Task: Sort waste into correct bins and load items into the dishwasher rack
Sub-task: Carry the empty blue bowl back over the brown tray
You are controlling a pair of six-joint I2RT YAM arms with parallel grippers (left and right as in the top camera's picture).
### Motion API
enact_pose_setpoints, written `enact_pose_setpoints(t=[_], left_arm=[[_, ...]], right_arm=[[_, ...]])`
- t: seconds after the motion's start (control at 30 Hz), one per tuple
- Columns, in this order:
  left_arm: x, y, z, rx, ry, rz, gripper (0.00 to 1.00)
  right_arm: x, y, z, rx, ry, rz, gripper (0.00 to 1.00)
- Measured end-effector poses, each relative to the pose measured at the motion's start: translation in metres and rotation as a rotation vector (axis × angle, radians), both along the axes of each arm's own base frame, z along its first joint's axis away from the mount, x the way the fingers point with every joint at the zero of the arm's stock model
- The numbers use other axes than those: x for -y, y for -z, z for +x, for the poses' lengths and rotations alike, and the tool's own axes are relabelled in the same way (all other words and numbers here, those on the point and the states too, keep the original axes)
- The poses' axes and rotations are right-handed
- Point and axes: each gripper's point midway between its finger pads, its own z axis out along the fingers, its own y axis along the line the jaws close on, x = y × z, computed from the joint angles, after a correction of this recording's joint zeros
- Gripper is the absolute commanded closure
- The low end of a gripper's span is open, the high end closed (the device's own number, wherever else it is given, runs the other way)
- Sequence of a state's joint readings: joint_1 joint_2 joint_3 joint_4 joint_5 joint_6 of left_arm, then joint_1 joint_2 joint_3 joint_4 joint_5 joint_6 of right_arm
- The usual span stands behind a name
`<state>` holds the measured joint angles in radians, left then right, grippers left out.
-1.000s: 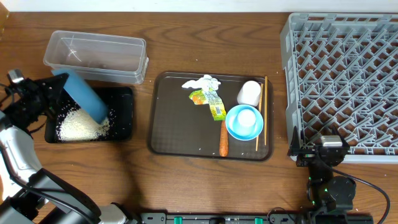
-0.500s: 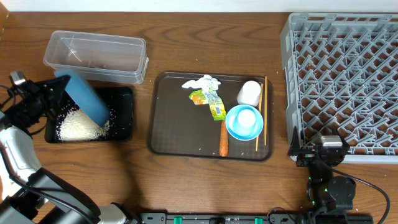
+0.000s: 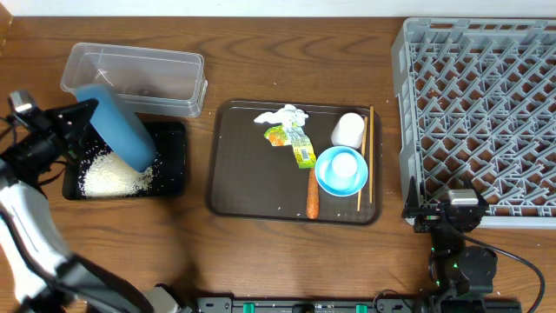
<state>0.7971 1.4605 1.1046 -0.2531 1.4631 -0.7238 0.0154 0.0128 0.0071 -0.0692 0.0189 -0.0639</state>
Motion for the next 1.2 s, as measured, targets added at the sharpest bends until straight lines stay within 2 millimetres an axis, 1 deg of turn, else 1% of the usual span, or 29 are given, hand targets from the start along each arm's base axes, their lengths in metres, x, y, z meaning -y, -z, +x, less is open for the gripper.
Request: enact_pose_setpoints(t=[0.07, 0.17, 0.2, 0.3, 0.37, 0.43, 0.5, 0.6, 0.77, 0.87, 1.0, 1.13, 1.2], left_arm=[[0.017, -0.021, -0.007, 0.051, 0.02, 0.055, 0.94], [0.053, -0.051, -0.015, 0.134, 0.065, 0.159, 0.94], [0.074, -0.058, -0.017, 0.159, 0.108, 0.185, 0.94], [0.122, -0.07, -0.024, 0.201, 0.198, 0.234, 0.94], [0.149, -0.069, -0.03, 0.195, 0.248, 0.252, 0.94], [0.176, -0.06, -0.036, 0.148, 0.286, 0.28, 0.94], [0.199, -0.042, -0.044, 0.075, 0.306, 0.335, 0.94], [0.232, -0.014, -0.058, -0.005, 0.335, 0.498, 0.94], [0.276, 0.008, -0.07, 0.036, 0.382, 0.753, 0.94], [0.294, 0.02, -0.074, 0.052, 0.38, 0.89, 0.94], [0.312, 0.049, -0.069, 0.025, 0.378, 1.05, 0.94], [0.33, 0.088, -0.058, -0.022, 0.406, 1.171, 0.94], [0.335, 0.109, -0.053, -0.06, 0.425, 1.216, 0.94]], right_arm=[[0.0, 0.0, 0.0, 0.0, 0.0, 0.0, 0.01], [0.0, 0.0, 0.0, 0.0, 0.0, 0.0, 0.01], [0.0, 0.0, 0.0, 0.0, 0.0, 0.0, 0.01], [0.0, 0.0, 0.0, 0.0, 0.0, 0.0, 0.01], [0.0, 0.0, 0.0, 0.0, 0.0, 0.0, 0.01], [0.0, 0.0, 0.0, 0.002, 0.0, 0.0, 0.01], [0.0, 0.0, 0.0, 0.001, 0.0, 0.0, 0.01], [0.0, 0.0, 0.0, 0.0, 0.0, 0.0, 0.01], [0.0, 0.0, 0.0, 0.0, 0.0, 0.0, 0.01], [0.0, 0.0, 0.0, 0.001, 0.0, 0.0, 0.01], [0.0, 0.0, 0.0, 0.001, 0.0, 0.0, 0.01], [0.0, 0.0, 0.0, 0.0, 0.0, 0.0, 0.01], [0.0, 0.0, 0.0, 0.0, 0.0, 0.0, 0.01]])
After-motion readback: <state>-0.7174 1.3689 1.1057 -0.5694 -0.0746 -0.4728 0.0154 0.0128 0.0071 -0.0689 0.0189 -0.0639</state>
